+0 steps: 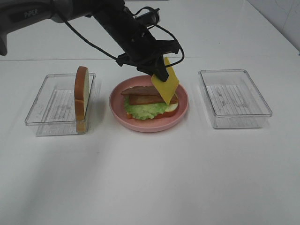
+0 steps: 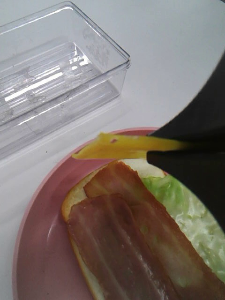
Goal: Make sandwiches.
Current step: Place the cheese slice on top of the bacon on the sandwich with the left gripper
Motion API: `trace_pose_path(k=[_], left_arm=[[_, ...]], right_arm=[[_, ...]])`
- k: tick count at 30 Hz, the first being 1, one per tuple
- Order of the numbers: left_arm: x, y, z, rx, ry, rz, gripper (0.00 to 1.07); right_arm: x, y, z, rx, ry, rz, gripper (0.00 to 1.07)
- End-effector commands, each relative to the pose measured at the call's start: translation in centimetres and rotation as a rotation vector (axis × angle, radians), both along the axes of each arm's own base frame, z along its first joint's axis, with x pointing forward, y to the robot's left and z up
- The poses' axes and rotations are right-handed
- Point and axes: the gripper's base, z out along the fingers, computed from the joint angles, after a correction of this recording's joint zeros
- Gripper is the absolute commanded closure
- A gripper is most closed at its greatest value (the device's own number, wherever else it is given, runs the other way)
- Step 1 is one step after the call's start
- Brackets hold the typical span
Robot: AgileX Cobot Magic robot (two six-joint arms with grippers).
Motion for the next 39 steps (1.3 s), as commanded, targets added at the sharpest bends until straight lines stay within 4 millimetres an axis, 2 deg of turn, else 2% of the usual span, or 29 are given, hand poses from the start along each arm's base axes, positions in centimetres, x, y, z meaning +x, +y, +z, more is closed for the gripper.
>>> trace_pose_path(k=[1,9,18,20,22,23,24,25,26,27,28,29,30,31,32,33,35,38,39], left_arm=[[-0.1,-0.3,-1.1,0.016,0.027,-0.011,1.07],[0.2,0.6,-2.2,0.144,0.001,0.002,1.07],[0.3,0.6,-2.2,0.142,-0.009,0.007,1.07],[0.3,0.6,-2.2,0.142,-0.009,0.007,1.04],[0.3,0.6,-2.2,0.142,-0.01,0.007,0.95],[0.3,0.6,-2.2,0.142,-0.01,0.007,0.95],[0.3,0.6,-2.2,0.142,-0.011,0.007,0.81],[0.3,0.6,-2.2,0.142,-0.011,0.008,0.72],[0.3,0.6,-2.2,0.142,-0.011,0.008,0.72],[0.4,0.6,-2.2,0.144,-0.017,0.009,0.51],[0.4,0.6,-2.2,0.144,-0.017,0.009,0.51],[0.4,0.6,-1.9,0.143,-0.022,0.009,0.34],[0.4,0.7,-1.7,0.145,-0.029,0.009,0.28],[0.4,0.7,-1.7,0.145,-0.029,0.009,0.28],[0.3,0.7,-0.9,0.141,-0.043,0.009,0.18],[0.3,0.7,-0.9,0.141,-0.043,0.009,0.18],[0.1,0.9,1.6,0.156,-0.11,0.004,0.18],[0.0,1.1,2.4,0.165,-0.128,0.004,0.18],[-0.3,1.4,3.9,0.192,-0.152,0.007,0.18]], right_arm=[[-0.3,0.0,-0.1,-0.012,-0.036,0.01,0.32],[-0.3,0.0,-0.1,-0.012,-0.036,0.01,0.32],[-0.3,0.0,-0.1,-0.012,-0.036,0.01,0.32],[-0.3,0.0,-0.1,-0.012,-0.036,0.01,0.32],[-0.3,0.0,-0.1,-0.012,-0.036,0.01,0.32],[-0.3,0.0,-0.1,-0.012,-0.036,0.01,0.32],[-0.3,0.0,-0.1,-0.012,-0.036,0.01,0.32],[-0.3,0.0,-0.1,-0.012,-0.036,0.01,0.32],[-0.3,0.0,-0.1,-0.012,-0.036,0.01,0.32],[-0.3,0.0,-0.1,-0.012,-0.036,0.01,0.32],[-0.3,0.0,-0.1,-0.012,-0.036,0.01,0.32],[-0.3,0.0,-0.1,-0.012,-0.036,0.01,0.32],[-0.3,0.0,-0.1,-0.012,-0.036,0.01,0.32],[-0.3,0.0,-0.1,-0.012,-0.036,0.01,0.32],[-0.3,0.0,-0.1,-0.012,-0.036,0.01,0.32],[-0.3,0.0,-0.1,-0.012,-0.036,0.01,0.32],[-0.3,0.0,-0.1,-0.012,-0.036,0.01,0.32],[-0.3,0.0,-0.1,-0.012,-0.036,0.01,0.32],[-0.3,0.0,-0.1,-0.012,-0.036,0.01,0.32]])
